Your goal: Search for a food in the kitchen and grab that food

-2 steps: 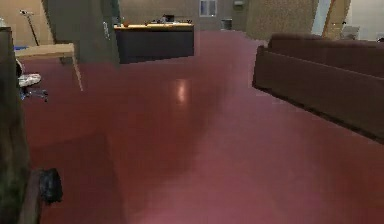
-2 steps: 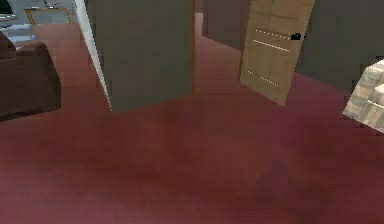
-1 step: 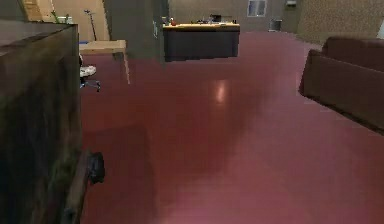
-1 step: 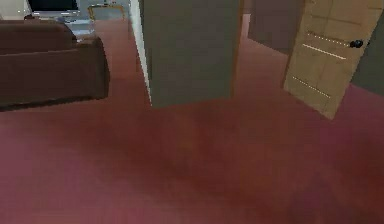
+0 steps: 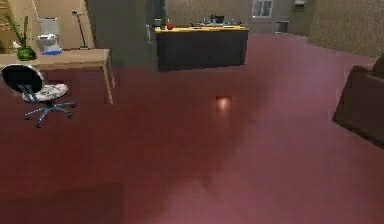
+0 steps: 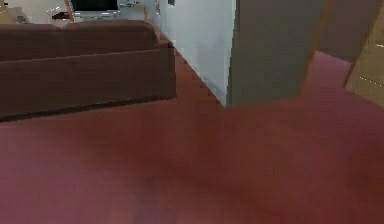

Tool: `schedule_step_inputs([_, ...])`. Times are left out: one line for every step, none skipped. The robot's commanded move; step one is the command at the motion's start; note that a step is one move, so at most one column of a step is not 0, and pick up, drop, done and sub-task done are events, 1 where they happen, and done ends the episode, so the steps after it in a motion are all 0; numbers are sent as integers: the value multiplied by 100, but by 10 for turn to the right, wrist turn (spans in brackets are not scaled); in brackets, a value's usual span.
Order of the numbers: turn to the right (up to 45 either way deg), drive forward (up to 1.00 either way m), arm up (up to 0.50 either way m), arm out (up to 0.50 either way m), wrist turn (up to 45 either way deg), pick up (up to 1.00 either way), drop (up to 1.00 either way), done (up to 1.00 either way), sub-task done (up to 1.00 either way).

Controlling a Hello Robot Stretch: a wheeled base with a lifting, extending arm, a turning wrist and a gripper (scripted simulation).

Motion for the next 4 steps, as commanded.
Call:
schedule_step_inputs([0, 100, 0, 0, 0, 0, 0, 0, 0])
schedule_step_inputs([-30, 0, 0, 0, 0, 0, 0, 0, 0])
schedule_step_inputs([0, 100, 0, 0, 0, 0, 0, 0, 0])
schedule_step_inputs([0, 100, 0, 0, 0, 0, 0, 0, 0])
